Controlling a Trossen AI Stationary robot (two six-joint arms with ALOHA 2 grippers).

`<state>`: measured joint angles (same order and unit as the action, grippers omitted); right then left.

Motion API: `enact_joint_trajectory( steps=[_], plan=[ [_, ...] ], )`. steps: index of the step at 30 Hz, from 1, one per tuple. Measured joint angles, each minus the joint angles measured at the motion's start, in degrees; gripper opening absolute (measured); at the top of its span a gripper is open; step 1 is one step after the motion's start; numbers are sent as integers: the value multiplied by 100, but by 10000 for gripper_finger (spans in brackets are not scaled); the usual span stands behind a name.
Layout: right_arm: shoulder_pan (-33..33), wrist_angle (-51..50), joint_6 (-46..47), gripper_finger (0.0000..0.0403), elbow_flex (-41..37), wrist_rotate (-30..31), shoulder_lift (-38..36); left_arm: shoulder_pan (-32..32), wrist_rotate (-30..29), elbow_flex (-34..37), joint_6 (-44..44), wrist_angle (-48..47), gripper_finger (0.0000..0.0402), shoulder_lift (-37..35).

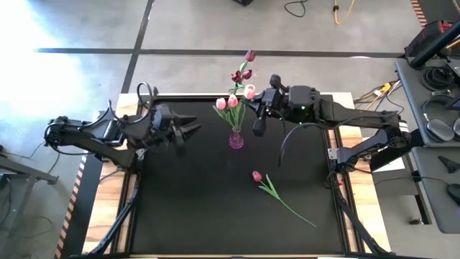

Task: Sort flowers into vase by color
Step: Put the pink tulip into the purple vase

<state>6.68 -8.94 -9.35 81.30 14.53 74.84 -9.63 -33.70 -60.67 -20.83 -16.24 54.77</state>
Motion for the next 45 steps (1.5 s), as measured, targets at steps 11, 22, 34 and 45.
enact_joint_trajectory(
  steps=[11, 22, 34, 45],
  plan=[
    [24, 165, -101, 9, 6, 5, 420, 0, -99, 13, 30, -52, 150, -93],
    [22, 154, 180, 12, 7, 10, 553, 0, -133, 13, 32, -93, 150, -82],
    [-17, 119, 895, 13, 7, 51, 387, 0, -133, 13, 34, -154, 150, -89],
    [-128, -153, 1096, 13, -7, 57, 404, -2, -130, 13, 33, -154, 150, -92]
  ],
)
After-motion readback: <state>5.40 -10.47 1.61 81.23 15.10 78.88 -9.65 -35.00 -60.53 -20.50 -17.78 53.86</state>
